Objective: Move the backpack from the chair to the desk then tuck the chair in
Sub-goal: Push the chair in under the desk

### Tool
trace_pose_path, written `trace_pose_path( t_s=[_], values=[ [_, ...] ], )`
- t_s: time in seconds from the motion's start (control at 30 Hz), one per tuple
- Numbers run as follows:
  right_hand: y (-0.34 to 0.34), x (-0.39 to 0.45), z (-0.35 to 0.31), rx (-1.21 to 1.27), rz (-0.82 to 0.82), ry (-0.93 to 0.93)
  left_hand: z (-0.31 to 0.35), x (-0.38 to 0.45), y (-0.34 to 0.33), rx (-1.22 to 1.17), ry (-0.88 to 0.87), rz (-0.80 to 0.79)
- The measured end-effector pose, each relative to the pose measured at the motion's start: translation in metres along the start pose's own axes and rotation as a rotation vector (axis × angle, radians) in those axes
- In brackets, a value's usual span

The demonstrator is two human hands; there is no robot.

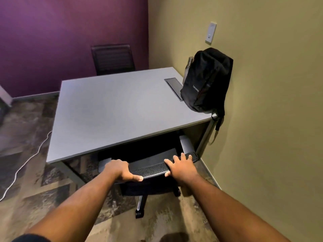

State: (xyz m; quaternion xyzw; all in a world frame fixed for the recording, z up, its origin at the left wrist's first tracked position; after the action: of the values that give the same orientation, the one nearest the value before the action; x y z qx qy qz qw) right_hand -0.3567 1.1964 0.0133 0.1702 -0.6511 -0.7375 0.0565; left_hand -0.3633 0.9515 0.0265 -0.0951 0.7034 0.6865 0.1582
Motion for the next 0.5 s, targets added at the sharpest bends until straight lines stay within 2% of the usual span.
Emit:
trace_pose_path(
  t_s=[0.27,0.5],
  values=[
    [0.009,0.061,0.020,-0.009,0.035,0.049,-0.010,0.038,0.005,0.025,0.013,0.131],
    [0.014,0.113,0.031,-0.024,0.050,0.106,-0.020,0.072,0.024,0.033,0.049,0.075]
  ],
)
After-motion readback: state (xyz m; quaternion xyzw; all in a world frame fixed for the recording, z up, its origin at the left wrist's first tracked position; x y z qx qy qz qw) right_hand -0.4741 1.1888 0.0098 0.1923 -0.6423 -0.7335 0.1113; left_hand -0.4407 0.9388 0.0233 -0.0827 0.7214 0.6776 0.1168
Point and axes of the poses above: each hand's wrist, its own x-axis towards the middle knuckle, its own y-axis out of the back of the hand, z = x × y, the point moved 6 cm from there along x, towards the middle knuckle, and after that the axes turned 14 degrees about z, right-handed, at the moved point
